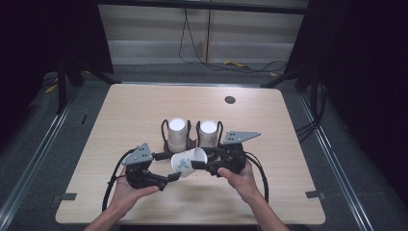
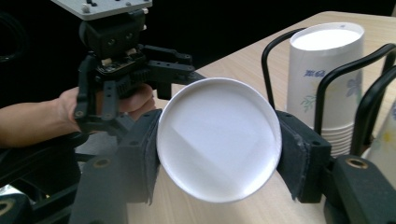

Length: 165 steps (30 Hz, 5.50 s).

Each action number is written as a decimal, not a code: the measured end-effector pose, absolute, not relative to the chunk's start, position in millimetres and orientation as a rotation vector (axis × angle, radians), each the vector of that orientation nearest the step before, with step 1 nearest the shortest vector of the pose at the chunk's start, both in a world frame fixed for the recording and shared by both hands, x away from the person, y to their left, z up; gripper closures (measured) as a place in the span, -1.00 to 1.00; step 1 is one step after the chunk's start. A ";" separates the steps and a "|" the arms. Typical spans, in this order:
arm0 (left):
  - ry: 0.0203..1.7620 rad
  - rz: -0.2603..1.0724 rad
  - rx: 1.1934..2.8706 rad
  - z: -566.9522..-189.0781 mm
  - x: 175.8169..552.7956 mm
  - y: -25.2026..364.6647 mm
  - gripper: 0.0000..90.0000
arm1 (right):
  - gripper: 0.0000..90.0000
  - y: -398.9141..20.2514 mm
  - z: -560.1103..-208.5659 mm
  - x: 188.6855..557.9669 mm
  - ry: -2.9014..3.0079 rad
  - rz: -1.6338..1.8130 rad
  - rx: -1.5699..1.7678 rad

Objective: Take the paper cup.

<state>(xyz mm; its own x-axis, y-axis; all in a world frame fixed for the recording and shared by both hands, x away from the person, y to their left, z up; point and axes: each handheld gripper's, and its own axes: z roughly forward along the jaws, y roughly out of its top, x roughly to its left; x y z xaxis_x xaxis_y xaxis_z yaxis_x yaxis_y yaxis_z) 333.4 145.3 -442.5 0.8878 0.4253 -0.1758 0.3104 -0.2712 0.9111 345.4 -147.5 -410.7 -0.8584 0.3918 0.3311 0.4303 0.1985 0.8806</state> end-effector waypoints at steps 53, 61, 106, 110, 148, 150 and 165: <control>0.372 0.056 1.946 -459.2 328.3 140.5 -0.55 | -0.15 -125.8 -425.6 347.1 -2.314 -1.669 -0.700; 0.357 0.063 1.952 -461.2 328.5 140.5 -0.53 | -0.15 -126.0 -426.4 348.4 -2.310 -1.659 -0.704; 0.373 0.072 2.055 -449.7 327.8 140.2 -0.40 | -0.59 -126.6 -423.6 348.3 -2.364 -1.649 -0.716; 0.384 0.044 2.077 -448.1 330.5 143.3 -0.39 | -0.60 -129.1 -422.4 348.1 -2.375 -1.640 -0.726; 0.277 0.076 2.287 -452.1 327.7 129.6 -0.36 | -0.45 -115.0 -428.5 345.4 -2.715 -1.127 -0.559; 0.275 0.074 2.290 -452.7 327.3 128.9 -0.36 | -0.45 -114.0 -429.2 345.0 -2.715 -1.114 -0.553; 0.217 0.080 2.348 -459.2 323.1 119.2 -0.35 | -0.42 -101.9 -432.7 345.1 -2.782 -0.950 -0.458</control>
